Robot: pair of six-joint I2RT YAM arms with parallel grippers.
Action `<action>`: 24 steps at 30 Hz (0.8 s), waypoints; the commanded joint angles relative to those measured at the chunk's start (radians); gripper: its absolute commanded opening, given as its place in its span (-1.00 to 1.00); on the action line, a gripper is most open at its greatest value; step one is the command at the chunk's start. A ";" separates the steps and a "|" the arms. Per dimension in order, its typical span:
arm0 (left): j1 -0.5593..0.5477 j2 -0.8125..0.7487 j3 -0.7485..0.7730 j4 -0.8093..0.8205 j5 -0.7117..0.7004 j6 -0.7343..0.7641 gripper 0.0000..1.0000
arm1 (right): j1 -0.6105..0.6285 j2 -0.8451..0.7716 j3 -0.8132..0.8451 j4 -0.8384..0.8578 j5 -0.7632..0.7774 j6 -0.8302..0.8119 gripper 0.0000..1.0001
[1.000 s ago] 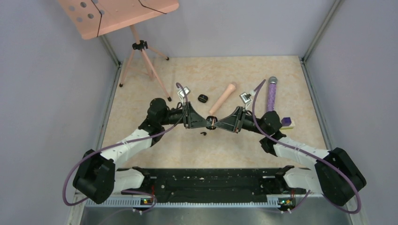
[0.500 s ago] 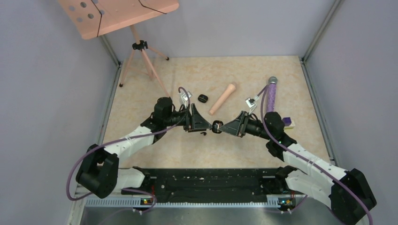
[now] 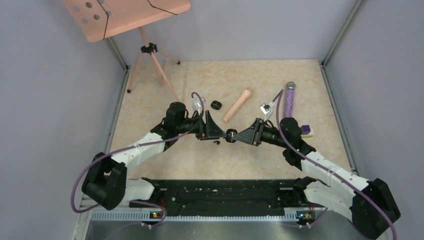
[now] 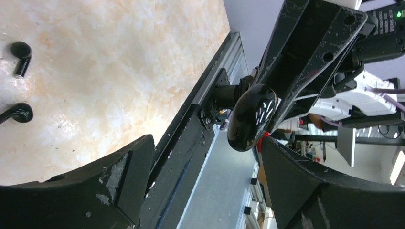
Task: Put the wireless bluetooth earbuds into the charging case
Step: Open the charging case at the center of the board.
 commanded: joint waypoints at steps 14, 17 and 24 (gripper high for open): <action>-0.031 0.065 0.077 -0.067 -0.005 0.088 0.72 | -0.009 -0.025 0.058 0.071 -0.057 0.028 -1.00; -0.032 0.076 0.079 -0.072 -0.009 0.092 0.72 | -0.009 -0.036 0.054 0.068 -0.058 0.034 -1.00; -0.031 0.077 0.093 -0.131 -0.039 0.127 0.72 | -0.009 -0.039 0.056 0.069 -0.073 0.040 -1.00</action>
